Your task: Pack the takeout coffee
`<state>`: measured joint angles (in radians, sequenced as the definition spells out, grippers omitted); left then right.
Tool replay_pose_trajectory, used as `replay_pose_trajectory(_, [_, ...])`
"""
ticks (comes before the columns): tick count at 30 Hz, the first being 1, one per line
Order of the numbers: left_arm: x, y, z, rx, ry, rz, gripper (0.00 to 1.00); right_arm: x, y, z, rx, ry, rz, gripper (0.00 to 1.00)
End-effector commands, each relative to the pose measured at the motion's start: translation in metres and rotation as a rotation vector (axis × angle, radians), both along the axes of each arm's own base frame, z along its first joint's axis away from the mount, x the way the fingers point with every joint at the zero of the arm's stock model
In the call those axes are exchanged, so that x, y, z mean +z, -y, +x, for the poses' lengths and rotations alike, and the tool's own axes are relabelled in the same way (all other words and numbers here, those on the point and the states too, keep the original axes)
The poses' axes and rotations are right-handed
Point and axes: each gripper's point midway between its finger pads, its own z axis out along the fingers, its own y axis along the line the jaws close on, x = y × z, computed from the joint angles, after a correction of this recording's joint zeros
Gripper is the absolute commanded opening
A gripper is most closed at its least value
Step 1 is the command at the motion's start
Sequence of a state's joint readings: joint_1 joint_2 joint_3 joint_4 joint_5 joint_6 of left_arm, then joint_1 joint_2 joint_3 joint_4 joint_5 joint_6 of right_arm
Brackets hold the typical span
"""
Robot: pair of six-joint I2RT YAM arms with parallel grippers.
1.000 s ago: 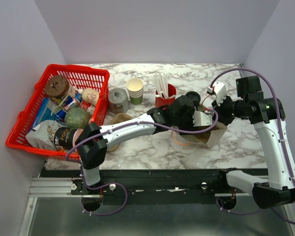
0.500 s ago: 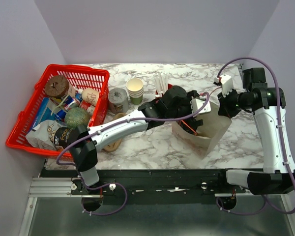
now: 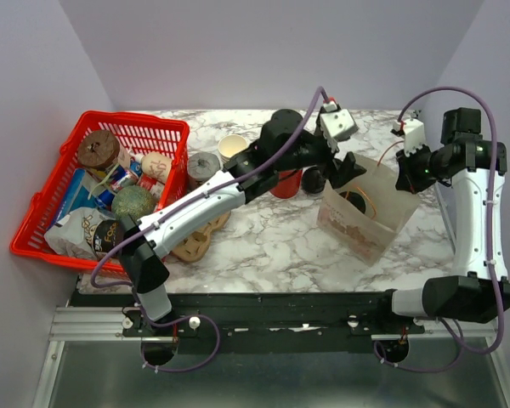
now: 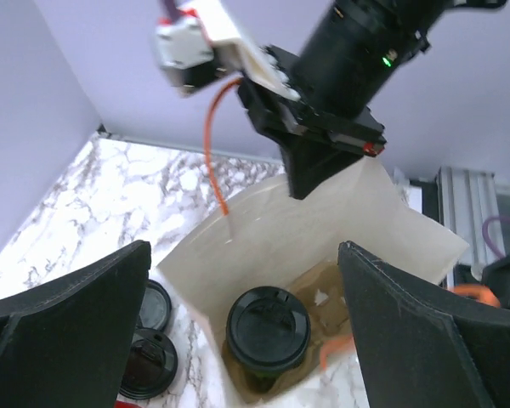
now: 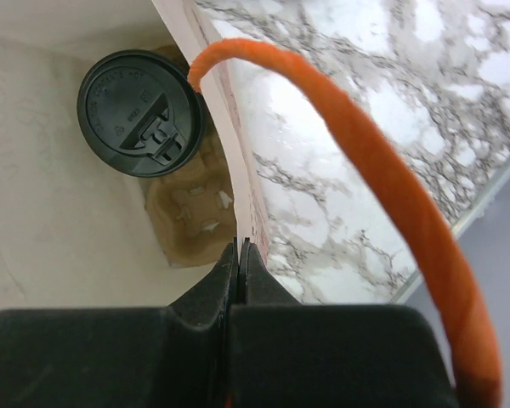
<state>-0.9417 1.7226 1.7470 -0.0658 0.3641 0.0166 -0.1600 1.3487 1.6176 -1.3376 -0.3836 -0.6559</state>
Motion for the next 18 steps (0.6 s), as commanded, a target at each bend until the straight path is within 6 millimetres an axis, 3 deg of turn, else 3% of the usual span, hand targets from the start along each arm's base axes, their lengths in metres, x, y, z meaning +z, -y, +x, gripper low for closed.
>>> replay_pose_trajectory(1, [0.038, -0.020, 0.015, 0.033, -0.008, -0.057, 0.98, 0.001, 0.015, -0.007, -0.012, -0.031, -0.006, 0.01])
replay_pose_trajectory(5, [0.030, -0.046, 0.035, 0.103, 0.005, 0.000, 0.98, -0.007, 0.033, -0.005, -0.060, -0.052, 0.005, 0.01])
replay_pose_trajectory(6, [0.014, -0.053, 0.039, 0.124, -0.015, 0.037, 0.98, -0.008, 0.036, -0.004, -0.067, -0.054, 0.006, 0.01])
replay_pose_trajectory(8, [0.005, -0.071, 0.049, 0.150, 0.001, 0.071, 0.98, -0.010, 0.043, -0.002, -0.082, -0.054, 0.010, 0.01])
replay_pose_trajectory(9, [-0.016, -0.077, 0.050, 0.147, -0.020, 0.114, 0.97, -0.010, 0.044, 0.000, -0.082, -0.051, 0.011, 0.00])
replay_pose_trajectory(11, [-0.030, -0.092, 0.054, 0.133, 0.021, 0.166, 0.97, -0.010, 0.042, 0.002, -0.075, -0.050, 0.030, 0.03])
replay_pose_trajectory(12, [-0.050, -0.096, 0.047, 0.084, 0.004, 0.217, 0.96, -0.006, 0.041, 0.005, -0.069, -0.042, 0.039, 0.11])
replay_pose_trajectory(13, [-0.058, -0.101, 0.048, 0.080, 0.011, 0.244, 0.96, -0.004, 0.039, 0.004, -0.071, -0.045, 0.053, 0.26])
replay_pose_trajectory(15, [-0.079, -0.111, 0.049, 0.074, 0.027, 0.313, 0.95, 0.007, 0.034, 0.007, -0.072, -0.019, 0.079, 0.38])
replay_pose_trajectory(16, [-0.083, -0.114, 0.050, 0.074, 0.029, 0.326, 0.95, 0.010, 0.032, 0.007, -0.082, -0.013, 0.092, 0.50])
replay_pose_trajectory(18, [-0.094, -0.118, 0.052, 0.070, 0.044, 0.364, 0.96, 0.019, 0.027, 0.008, -0.081, 0.008, 0.121, 0.62])
